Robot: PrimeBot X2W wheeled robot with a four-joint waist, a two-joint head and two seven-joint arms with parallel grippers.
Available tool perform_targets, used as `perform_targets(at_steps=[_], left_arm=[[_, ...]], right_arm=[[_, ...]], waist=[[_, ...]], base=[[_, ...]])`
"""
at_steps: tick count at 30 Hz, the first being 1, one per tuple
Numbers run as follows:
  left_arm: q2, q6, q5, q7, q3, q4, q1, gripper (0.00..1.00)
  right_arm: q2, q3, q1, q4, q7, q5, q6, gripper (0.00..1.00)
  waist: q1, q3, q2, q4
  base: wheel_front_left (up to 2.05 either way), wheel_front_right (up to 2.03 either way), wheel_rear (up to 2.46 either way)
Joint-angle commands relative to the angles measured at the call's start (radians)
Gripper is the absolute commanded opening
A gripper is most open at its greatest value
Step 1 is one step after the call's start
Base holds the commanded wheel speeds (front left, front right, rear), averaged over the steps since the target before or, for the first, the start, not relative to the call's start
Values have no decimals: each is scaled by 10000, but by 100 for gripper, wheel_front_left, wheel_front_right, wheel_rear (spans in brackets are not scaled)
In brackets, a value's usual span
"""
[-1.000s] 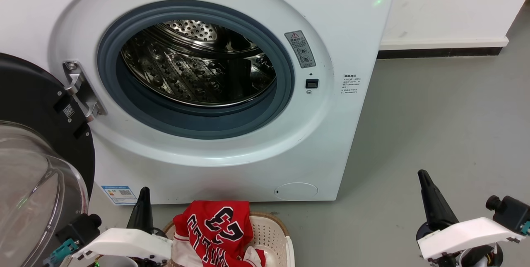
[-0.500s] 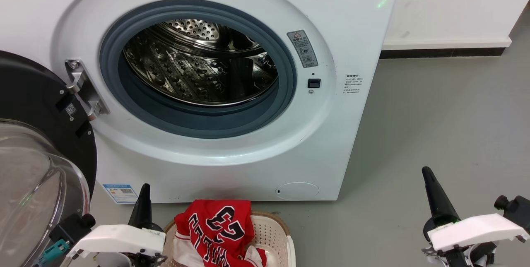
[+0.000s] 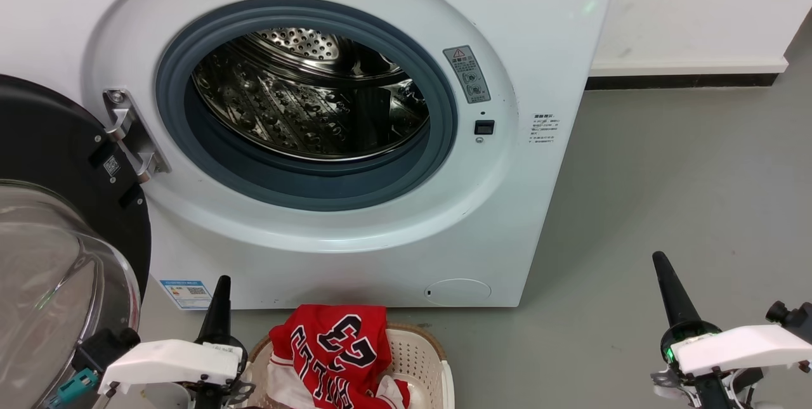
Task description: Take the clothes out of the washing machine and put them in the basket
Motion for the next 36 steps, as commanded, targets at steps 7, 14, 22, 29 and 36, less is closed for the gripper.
perform_targets(at_steps=[7, 14, 22, 29, 36], left_arm=[[-6, -140, -863, 202, 113, -38, -260, 0], [-31, -228, -1552, 374, 190, -21, -315, 0], [-55, -300, -2298, 558, 268, -4, -351, 0], [-75, -382, -2907, 713, 326, 13, -386, 0], [-102, -464, -3638, 899, 396, 34, -442, 0]], right_arm=[[-64, -104, -307, 55, 128, 950, -1, 0], [-58, -185, -378, 155, 235, 1663, 0, 0], [-47, -273, -453, 262, 345, 2431, 0, 0], [-34, -350, -504, 349, 448, 3059, -1, 0], [-13, -441, -567, 451, 571, 3816, -1, 0]], waist=[[-1, 8, -1, 30], [-1, 16, -1, 60], [-1, 26, -1, 93], [-1, 34, -1, 123], [-1, 44, -1, 161]], base=[[0, 0, 0], [0, 0, 0], [0, 0, 0], [0, 0, 0], [0, 0, 0]])
